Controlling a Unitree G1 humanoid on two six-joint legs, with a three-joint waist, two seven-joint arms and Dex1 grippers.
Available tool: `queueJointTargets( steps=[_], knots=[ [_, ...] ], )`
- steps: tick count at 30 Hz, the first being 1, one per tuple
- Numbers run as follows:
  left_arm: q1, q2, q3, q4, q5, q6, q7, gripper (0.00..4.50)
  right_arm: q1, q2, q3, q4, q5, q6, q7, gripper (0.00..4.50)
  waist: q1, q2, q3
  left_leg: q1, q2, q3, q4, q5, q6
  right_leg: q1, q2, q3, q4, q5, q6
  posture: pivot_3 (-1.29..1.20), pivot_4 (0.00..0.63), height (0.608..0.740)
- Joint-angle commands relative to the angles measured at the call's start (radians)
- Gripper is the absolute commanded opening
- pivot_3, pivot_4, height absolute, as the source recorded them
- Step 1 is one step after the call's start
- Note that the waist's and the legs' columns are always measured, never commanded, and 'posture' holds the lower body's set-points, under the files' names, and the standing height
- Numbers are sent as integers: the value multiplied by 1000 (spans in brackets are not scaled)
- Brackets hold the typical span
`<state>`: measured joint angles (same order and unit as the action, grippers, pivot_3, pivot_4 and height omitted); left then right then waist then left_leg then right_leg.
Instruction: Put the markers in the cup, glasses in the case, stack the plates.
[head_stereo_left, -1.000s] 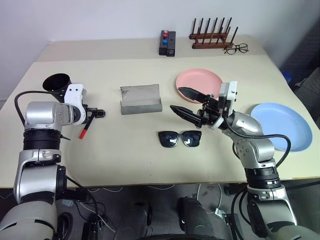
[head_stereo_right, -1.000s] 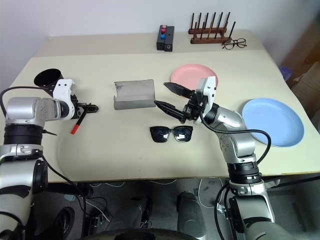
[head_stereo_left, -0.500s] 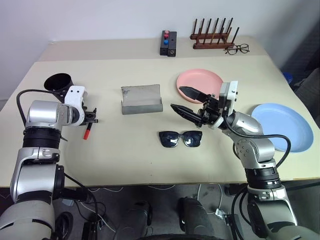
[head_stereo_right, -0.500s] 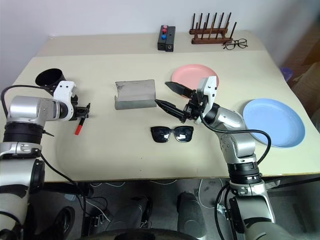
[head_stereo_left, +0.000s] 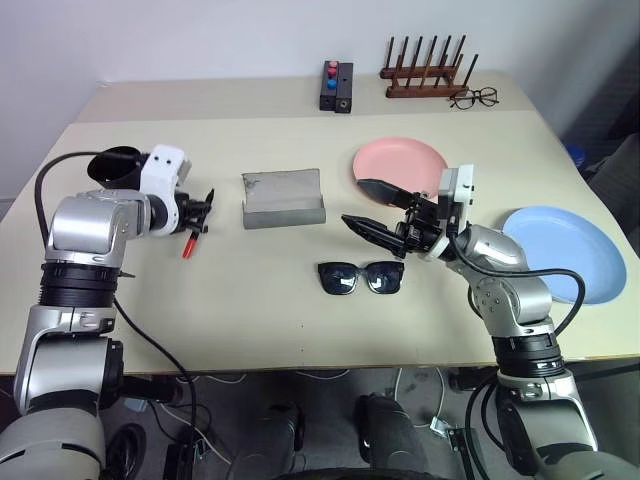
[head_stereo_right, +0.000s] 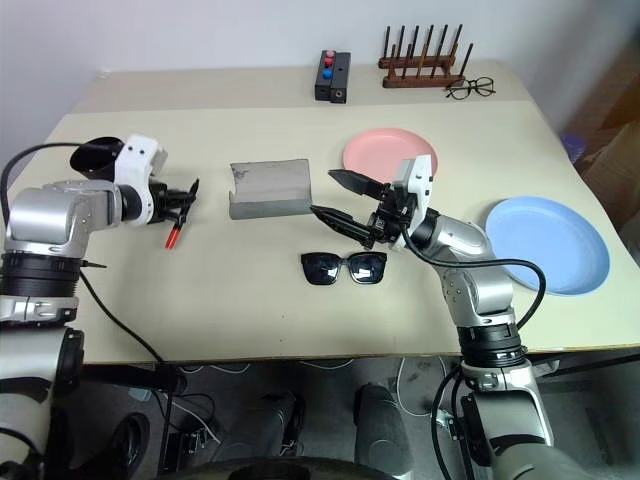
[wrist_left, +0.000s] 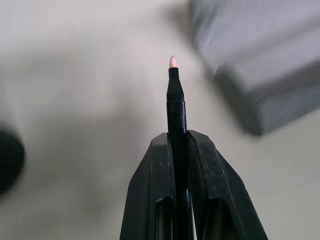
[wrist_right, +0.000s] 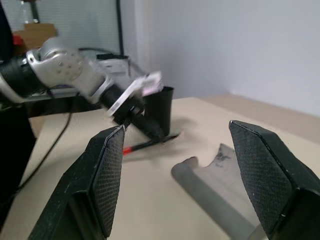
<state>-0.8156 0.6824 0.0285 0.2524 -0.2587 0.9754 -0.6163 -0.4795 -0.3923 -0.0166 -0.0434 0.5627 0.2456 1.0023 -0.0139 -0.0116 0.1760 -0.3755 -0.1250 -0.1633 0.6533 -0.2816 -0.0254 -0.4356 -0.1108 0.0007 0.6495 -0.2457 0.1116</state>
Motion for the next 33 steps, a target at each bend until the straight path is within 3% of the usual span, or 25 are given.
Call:
queueJointTargets(
  steps=[1, 7, 16, 24, 33],
  knots=[
    [-51, -20, 83, -15, -20, -177, 5, 62, -22, 0, -28, -8, 9, -15, -7, 3404, 0, 0, 0, 0, 0, 0, 0, 0, 0, 0, -1, 0, 0, 0, 0, 0, 150, 740],
    [-125, -91, 183, 121, -7, -537, 79, 62, -24, 10, -22, -10, 0, -31, -26, 3404, -2, 0, 0, 0, 0, 0, 0, 0, 0, 0, -1, 0, 0, 0, 0, 0, 150, 740],
    [-219, -28, 312, 361, -18, -930, 116, 62, -24, 3, -27, -9, -2, -37, -32, 3404, -6, 0, 0, 0, 0, 1, 0, 0, 0, 0, -1, 0, 0, 0, 0, 0, 150, 740],
    [-140, 64, 425, 556, -28, -1186, 130, 62, -25, -3, -25, -7, -2, -35, -28, 3404, -4, 0, 0, 0, 0, 1, 0, 0, 0, 0, -1, -1, 0, 0, 0, 0, 150, 740],
    [-114, 26, 460, 679, -91, -1297, 61, 62, -29, -2, -22, -2, -3, -31, -24, 3404, 1, -3, -1, 0, -1, 0, 1, 0, 0, 1, -1, -1, 0, 0, 1, 0, 150, 740]
  ],
)
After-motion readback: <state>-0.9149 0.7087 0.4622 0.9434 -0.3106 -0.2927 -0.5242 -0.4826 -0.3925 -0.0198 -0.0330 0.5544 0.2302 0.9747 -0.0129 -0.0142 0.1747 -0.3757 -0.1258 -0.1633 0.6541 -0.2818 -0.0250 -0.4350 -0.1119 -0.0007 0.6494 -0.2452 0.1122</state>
